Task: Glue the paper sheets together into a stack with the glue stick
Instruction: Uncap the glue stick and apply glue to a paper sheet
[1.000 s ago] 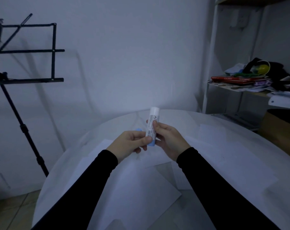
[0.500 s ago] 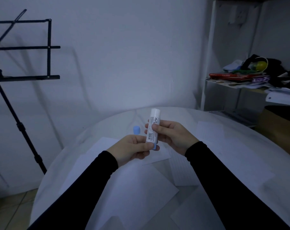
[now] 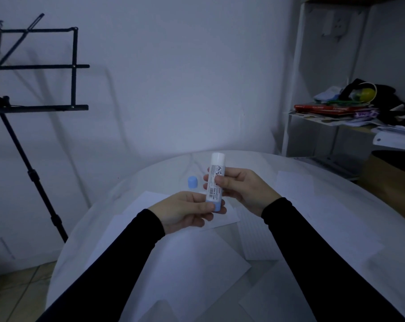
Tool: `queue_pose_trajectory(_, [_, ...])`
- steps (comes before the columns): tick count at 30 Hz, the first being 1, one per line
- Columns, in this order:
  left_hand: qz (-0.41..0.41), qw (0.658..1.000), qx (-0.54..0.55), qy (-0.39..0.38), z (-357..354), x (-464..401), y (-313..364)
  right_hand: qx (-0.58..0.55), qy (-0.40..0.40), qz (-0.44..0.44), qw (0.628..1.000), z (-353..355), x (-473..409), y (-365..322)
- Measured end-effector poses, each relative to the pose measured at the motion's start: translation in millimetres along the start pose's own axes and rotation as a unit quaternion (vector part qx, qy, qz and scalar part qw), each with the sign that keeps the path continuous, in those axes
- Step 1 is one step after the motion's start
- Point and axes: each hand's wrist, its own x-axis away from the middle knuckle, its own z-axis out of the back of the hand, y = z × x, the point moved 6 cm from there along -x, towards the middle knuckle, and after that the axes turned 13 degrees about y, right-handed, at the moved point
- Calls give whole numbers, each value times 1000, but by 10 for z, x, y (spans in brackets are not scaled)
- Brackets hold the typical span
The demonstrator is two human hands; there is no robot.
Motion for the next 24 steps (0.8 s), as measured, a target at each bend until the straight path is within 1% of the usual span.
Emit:
queue_pose_trajectory(2, [-1, 1000, 9, 0, -2, 4, 7, -10, -3, 2, 1000, 3, 0, -14])
queue_pose_trajectory(4, [-6, 1000, -1, 22, 13, -17, 13, -15, 2, 5, 1000, 18, -13, -6])
queue_pose_trajectory(7, [-23, 996, -45, 76, 70, -67, 25, 5, 29, 12, 1000, 45, -25, 17])
queue_pose_trajectory(10, [-65, 979, -105, 162, 125, -105, 58, 24, 74, 35, 996, 60, -29, -2])
queue_pose_trajectory(11, [-76, 975, -107, 180, 124, -112, 68, 21, 87, 42, 995, 67, -30, -13])
queue_pose_trajectory(12, [-80, 975, -102, 182, 109, -116, 74, 16, 95, 45, 994, 74, -36, -15])
queue_pose_trajectory(13, [-79, 978, -98, 168, 84, -116, 74, 8, 97, 42, 994, 80, -44, -12])
queue_pose_trajectory(16, [-59, 992, -65, 92, 39, -97, 56, -43, 79, 13, 996, 91, -53, 7])
queue_pose_trajectory(19, [-37, 998, -32, 43, 76, -69, 32, -59, 57, 1, 997, 101, -57, 9])
queue_pose_trajectory(22, [-31, 999, -19, 26, 71, -51, 12, -71, 47, -10, 996, 102, -59, 8])
queue_pose_trajectory(24, [-31, 998, -15, 44, 75, -62, 11, -81, 46, -14, 996, 98, -53, 0])
